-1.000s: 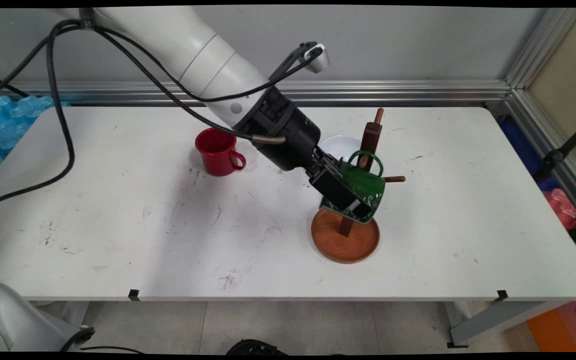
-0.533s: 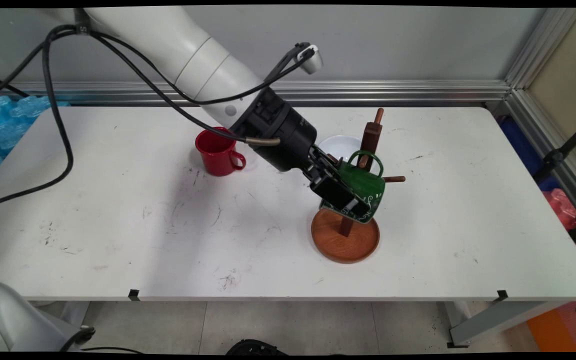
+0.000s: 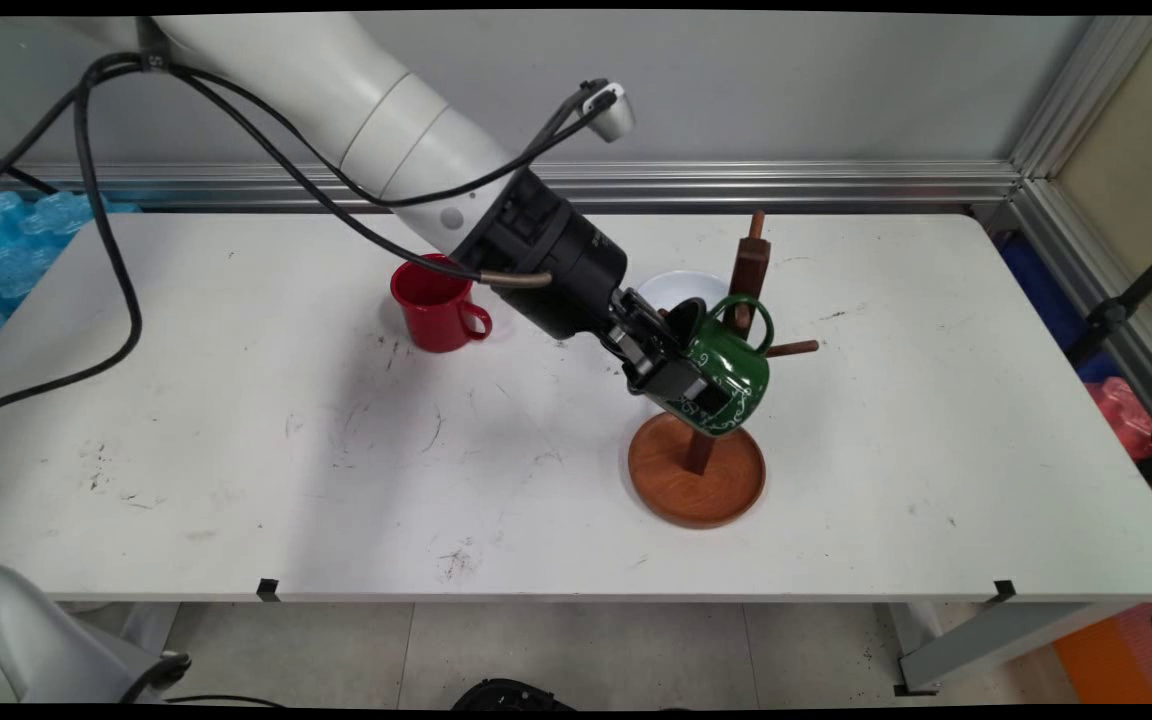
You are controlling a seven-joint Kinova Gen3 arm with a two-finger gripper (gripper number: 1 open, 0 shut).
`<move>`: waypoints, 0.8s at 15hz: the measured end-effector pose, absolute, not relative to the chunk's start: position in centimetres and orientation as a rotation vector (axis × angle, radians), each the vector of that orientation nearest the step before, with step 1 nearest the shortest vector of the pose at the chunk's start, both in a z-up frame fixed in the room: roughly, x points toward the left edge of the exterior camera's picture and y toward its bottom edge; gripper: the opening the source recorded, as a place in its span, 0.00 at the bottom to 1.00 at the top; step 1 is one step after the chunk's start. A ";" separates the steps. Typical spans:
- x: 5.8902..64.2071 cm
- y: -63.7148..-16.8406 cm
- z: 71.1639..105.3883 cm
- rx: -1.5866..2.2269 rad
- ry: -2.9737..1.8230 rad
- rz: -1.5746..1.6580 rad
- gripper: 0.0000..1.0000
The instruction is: Place the picked object on the table
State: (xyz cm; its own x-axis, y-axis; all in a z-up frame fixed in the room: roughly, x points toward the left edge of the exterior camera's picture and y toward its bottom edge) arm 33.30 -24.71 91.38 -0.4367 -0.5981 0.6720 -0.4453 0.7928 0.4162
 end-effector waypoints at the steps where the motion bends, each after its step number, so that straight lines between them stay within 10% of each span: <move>1: 33.4 -24.7 91.4 0.772 -2.101 -0.220 0.00; 12: 33.6 -23.2 92.1 0.781 -2.077 -0.256 0.00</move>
